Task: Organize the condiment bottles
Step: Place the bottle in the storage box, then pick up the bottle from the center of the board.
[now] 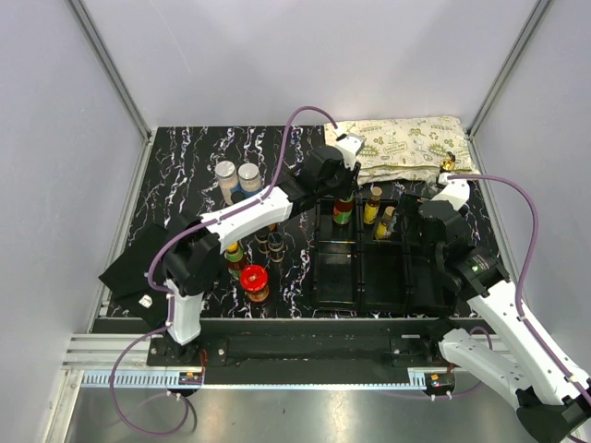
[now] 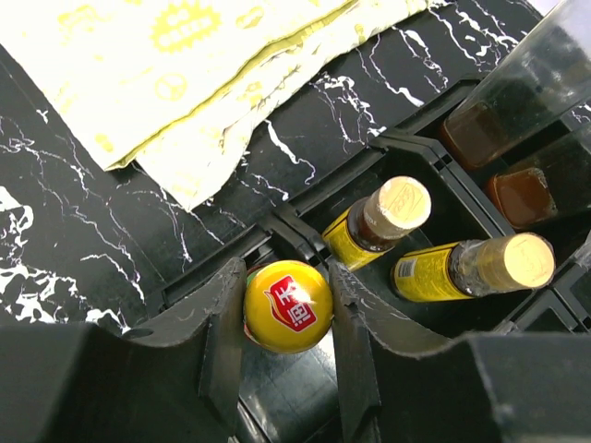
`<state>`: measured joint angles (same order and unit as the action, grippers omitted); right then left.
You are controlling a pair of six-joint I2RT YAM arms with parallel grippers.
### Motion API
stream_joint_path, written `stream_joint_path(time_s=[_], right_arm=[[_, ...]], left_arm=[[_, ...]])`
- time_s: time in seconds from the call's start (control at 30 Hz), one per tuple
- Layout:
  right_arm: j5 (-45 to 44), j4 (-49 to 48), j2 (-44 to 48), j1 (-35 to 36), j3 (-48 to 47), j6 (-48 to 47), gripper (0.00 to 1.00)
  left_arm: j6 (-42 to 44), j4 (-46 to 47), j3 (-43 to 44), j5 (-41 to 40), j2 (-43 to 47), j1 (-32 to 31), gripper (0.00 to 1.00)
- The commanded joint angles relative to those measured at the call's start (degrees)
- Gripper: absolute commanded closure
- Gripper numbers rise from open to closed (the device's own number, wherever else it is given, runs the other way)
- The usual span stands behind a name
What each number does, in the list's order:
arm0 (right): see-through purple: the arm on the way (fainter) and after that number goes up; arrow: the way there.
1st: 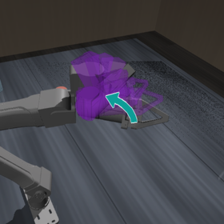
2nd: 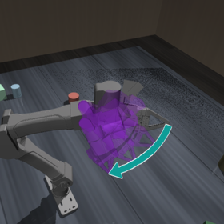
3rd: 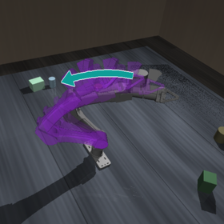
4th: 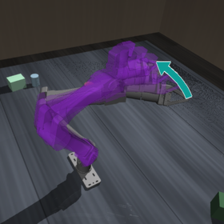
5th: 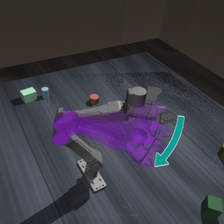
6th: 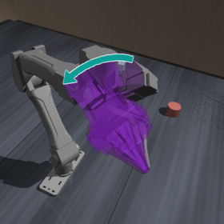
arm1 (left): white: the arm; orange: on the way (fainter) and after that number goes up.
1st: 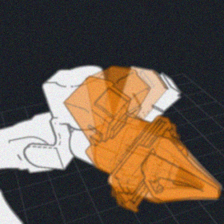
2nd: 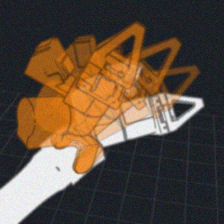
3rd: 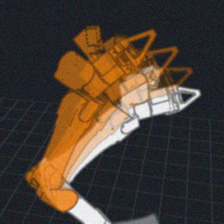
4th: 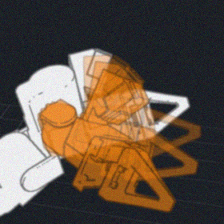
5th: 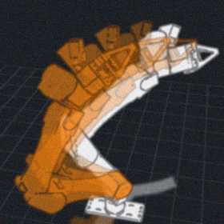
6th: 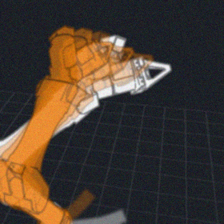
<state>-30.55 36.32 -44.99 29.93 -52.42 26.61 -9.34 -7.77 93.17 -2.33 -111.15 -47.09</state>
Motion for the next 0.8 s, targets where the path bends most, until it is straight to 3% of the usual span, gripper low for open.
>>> stream_joint_path(time_s=[0.0,0.07,0.1,0.17,0.2,0.4,0.57,0.77], right_arm=[[-1.45,-0.72,0.70,-0.23,-0.75,0.02,0.00],[-1.01,-0.63,0.43,-0.23,-0.84,-0.07,0.00],[-0.92,-0.63,0.43,-0.23,-0.84,-0.15,0.00],[-0.66,-0.63,0.34,-0.23,-1.01,-0.16,0.00],[-0.57,-0.54,0.43,-0.23,-1.01,-0.24,0.00],[0.05,-0.63,0.52,-0.23,-1.19,0.11,0.00],[1.10,-0.37,-0.09,-0.23,-1.19,0.20,0.00],[7.78,-0.37,-4.40,-0.23,-1.98,-2.00,0.00]], left_arm=[[0.99,9.18,0.09,0.84,0.85,-0.28,0.79],[1.17,9.18,-0.18,0.75,0.94,-0.28,0.60],[1.17,9.09,-0.52,0.57,1.03,-0.28,0.46],[1.34,9.09,-0.88,0.31,1.29,-0.28,0.39],[1.35,9.18,-1.14,-0.30,1.55,-0.28,0.26],[2.49,8.65,-1.23,-1.71,4.45,-0.28,0.01],[3.27,6.47,-1.67,-2.77,9.10,-0.37,0.01],[2.93,2.68,-9.31,-9.09,18.24,-0.28,0.01]])
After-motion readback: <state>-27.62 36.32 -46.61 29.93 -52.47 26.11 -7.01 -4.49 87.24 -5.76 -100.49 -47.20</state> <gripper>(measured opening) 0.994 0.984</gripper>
